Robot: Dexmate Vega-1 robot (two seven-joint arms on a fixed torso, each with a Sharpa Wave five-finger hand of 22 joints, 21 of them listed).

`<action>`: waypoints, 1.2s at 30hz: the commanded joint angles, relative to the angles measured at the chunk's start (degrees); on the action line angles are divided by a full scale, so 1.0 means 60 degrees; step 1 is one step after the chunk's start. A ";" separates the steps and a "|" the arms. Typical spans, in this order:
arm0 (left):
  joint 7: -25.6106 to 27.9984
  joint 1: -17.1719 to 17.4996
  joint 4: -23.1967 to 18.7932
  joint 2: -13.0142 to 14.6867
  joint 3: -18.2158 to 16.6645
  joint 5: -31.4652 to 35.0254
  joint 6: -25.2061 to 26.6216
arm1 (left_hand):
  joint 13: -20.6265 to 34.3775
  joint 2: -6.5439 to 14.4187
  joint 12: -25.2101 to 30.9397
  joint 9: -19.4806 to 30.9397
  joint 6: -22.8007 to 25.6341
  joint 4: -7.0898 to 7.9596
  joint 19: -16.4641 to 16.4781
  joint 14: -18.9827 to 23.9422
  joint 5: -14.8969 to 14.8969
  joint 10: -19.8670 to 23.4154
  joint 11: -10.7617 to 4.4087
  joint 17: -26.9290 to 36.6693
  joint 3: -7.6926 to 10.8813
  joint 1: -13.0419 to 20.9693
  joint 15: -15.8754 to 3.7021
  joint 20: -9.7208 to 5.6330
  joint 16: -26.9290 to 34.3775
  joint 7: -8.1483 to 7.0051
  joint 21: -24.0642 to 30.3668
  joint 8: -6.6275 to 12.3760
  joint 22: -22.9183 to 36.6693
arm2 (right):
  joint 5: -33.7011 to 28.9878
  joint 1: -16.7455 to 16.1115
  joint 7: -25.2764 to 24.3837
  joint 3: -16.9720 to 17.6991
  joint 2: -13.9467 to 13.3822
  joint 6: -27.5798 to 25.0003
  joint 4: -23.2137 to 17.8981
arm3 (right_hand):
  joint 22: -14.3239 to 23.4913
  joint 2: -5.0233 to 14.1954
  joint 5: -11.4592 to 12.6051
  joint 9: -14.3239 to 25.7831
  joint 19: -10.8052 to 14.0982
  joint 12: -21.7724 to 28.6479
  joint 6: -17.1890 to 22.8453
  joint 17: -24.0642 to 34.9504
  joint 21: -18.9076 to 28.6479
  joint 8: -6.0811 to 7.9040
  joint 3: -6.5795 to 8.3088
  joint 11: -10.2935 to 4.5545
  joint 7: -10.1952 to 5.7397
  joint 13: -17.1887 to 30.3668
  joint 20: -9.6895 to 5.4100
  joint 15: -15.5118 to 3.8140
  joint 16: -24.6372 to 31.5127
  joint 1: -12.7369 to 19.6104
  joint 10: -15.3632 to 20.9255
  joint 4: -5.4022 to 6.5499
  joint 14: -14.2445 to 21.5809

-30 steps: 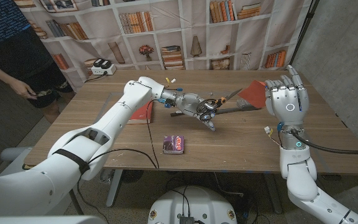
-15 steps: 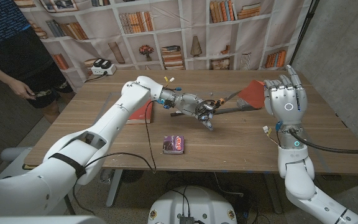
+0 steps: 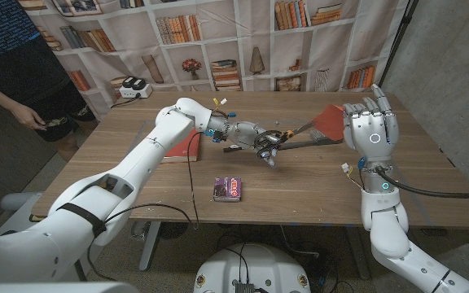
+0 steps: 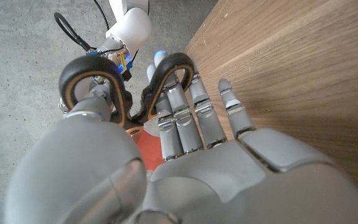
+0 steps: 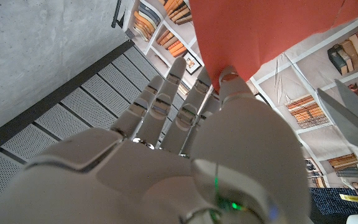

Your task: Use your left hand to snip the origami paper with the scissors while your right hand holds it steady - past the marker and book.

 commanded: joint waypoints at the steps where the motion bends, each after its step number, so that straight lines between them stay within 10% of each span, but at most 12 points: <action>1: 0.0264 0.0039 0.0072 0.0176 0.0080 -0.0117 -0.0768 | 0.0039 -0.0055 0.0032 0.0019 0.0125 -0.0009 -0.0046 0.0490 0.0129 -0.0092 -0.0188 -0.0013 -0.0219 -0.0205 -0.0455 0.0003 0.0007 0.0071 -0.0007 -0.0024 0.0015 | -0.0314 0.0132 0.0357 -0.0137 0.0006 0.0003 0.0037 | 0.0017 0.0074 0.0003 0.0040 -0.0076 -0.0023 0.0174 0.0023 -0.0028 0.0061 -0.0006 0.0009 -0.0139 0.0026 -0.0467 -0.0750 -0.0037 0.0039 0.0075 0.0036 0.0085; 20: 0.0524 0.0159 -0.0224 0.0426 0.0215 -0.0378 -0.1428 | 0.0161 -0.0117 0.0026 -0.0179 -0.0021 -0.0223 -0.0476 0.0228 0.0379 -0.0493 -0.0089 -0.0030 -0.1925 -0.1066 -0.0135 0.0042 -0.0038 0.0161 -0.0085 -0.0242 0.0015 | -0.0506 0.0133 0.0530 0.0052 -0.0162 0.0054 -0.0179 | 0.0016 0.0099 -0.0006 0.0042 -0.0174 -0.0069 0.0187 0.0035 -0.0062 0.0027 -0.0008 0.0009 -0.0138 0.0032 -0.0441 -0.0752 -0.0030 0.0055 0.0094 0.0052 0.0104; 36: 0.0392 0.0168 -0.0158 0.0287 -0.0030 -0.1014 -0.1225 | 0.0122 -0.0038 0.0051 -0.0260 0.0052 -0.0329 -0.0522 0.0251 0.0493 -0.0459 -0.0064 -0.0013 -0.2563 -0.1290 -0.0118 0.0027 0.0019 0.0153 -0.0037 -0.0279 0.0021 | 0.0425 0.0347 -0.1633 0.0062 0.0480 0.0339 0.0356 | 0.0031 0.0274 -0.0013 0.0033 -0.0340 -0.0186 0.0197 0.0042 -0.0103 -0.0048 0.0068 0.0005 -0.0156 0.0040 -0.0380 -0.0751 -0.0052 0.0174 -0.0088 0.0059 0.0073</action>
